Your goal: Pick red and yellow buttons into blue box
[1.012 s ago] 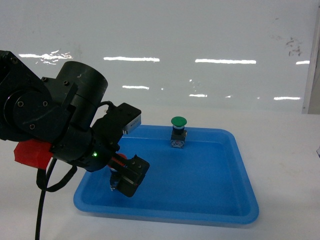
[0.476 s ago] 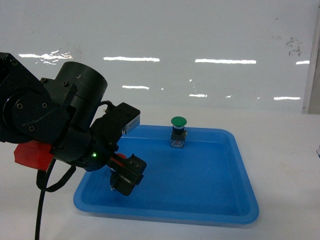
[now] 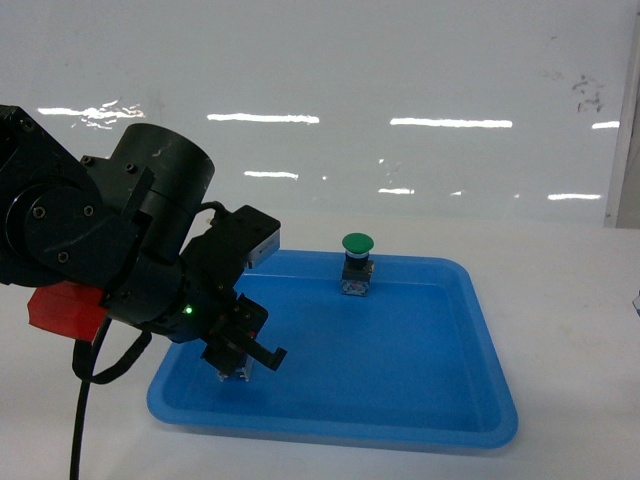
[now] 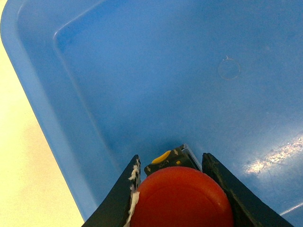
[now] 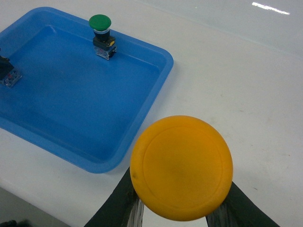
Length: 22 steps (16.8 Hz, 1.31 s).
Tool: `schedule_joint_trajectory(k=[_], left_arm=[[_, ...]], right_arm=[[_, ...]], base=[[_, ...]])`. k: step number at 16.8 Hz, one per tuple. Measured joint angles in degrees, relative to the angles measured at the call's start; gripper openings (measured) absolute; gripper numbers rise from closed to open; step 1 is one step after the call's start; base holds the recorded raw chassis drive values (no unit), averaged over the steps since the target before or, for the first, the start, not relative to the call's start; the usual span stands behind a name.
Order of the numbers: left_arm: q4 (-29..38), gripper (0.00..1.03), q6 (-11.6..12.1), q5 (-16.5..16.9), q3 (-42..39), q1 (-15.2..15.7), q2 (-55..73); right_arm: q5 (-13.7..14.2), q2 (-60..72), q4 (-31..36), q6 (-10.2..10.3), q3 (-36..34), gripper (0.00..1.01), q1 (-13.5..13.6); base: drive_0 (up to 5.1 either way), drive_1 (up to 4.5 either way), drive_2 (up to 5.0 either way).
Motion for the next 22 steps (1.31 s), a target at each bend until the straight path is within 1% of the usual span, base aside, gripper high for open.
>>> schedule_joint_trajectory(k=[7,8,10,12,15,17,19,22], left_arm=[[0.02,0.32,-0.02,0.07,0.00,0.00,-0.02],[0.90,0.32,0.02,0.09,-0.52,0.11,-0.28],[1.44,0.32,0.20,0.92,-3.28,0.74,-4.11],[3.48,0.32,0.39,1.05,-4.76,1.51,-9.16],[3.87,0.32,0.76,2.16,-8.68,2.36,-16.94],[4.33,0.32,1.27,2.99,-11.56,2.56,-21.35],[4.61,0.32,1.25,3.06,-12.50,2.69,-22.91],[5.22,0.32,0.98,3.85,-16.68,2.25,-30.71]], right_arm=[[0.00,0.00,0.00,0.00,0.00,0.27,0.00],[0.00,0.00,0.00,0.00,0.00,0.27,0.00],[0.00,0.00,0.00,0.00,0.00,0.27,0.00],[0.00,0.00,0.00,0.00,0.00,0.27,0.00],[0.00,0.00,0.00,0.00,0.00,0.27,0.00],[0.00,0.00,0.00,0.00,0.00,0.27,0.00],[0.00,0.00,0.00,0.00,0.00,0.27,0.00],[0.00,0.00,0.00,0.00,0.00,0.27,0.00]], base=[[0.0,0.00,0.0],[0.0,0.00,0.0],[0.0,0.00,0.0],[0.0,0.00,0.0],[0.0,0.00,0.0],[0.0,0.00,0.0],[0.0,0.00,0.0],[0.0,0.00,0.0]])
